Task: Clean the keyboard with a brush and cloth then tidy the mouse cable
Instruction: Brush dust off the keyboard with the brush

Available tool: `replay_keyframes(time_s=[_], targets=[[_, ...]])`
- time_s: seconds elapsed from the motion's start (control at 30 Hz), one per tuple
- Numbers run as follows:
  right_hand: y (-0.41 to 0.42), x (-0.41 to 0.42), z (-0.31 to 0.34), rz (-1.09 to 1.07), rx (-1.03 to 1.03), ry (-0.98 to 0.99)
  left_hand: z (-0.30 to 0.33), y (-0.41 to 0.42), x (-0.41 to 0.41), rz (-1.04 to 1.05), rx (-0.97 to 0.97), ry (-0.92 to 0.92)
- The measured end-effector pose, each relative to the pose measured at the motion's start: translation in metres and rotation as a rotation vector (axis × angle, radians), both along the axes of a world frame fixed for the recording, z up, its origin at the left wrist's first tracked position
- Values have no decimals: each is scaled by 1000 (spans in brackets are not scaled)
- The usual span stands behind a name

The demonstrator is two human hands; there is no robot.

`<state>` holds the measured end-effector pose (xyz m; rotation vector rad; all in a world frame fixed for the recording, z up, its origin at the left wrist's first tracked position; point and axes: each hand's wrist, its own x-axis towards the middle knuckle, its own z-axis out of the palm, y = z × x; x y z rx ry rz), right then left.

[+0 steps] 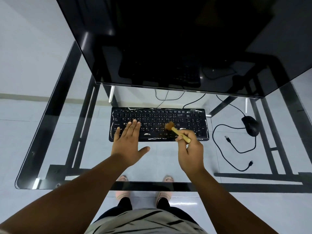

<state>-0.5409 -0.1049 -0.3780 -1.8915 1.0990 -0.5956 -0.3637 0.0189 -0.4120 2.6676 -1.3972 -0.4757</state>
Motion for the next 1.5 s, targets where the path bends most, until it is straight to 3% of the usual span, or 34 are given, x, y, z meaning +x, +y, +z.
replay_keyframes(time_s=[0.1, 0.23, 0.57, 0.7, 0.83, 1.33, 1.5], targets=[[-2, -5, 2, 102, 8, 9, 0, -4, -5, -7, -2, -5], [-8, -16, -1, 4, 11, 20, 1, -10, -8, -13, 16, -14], [-21, -30, 2, 119, 25, 23, 3, -28, -21, -18, -3, -1], [-28, -33, 6, 38, 13, -36, 3, -31, -24, 0, -5, 12], [-31, -39, 2, 152, 21, -23, 3, -34, -28, 12, -12, 12], [-49, -57, 2, -46, 24, -68, -1, -50, -45, -1, -1, 20], [-54, -46, 9, -113, 73, -225, -1, -49, -42, 9, 6, 14]])
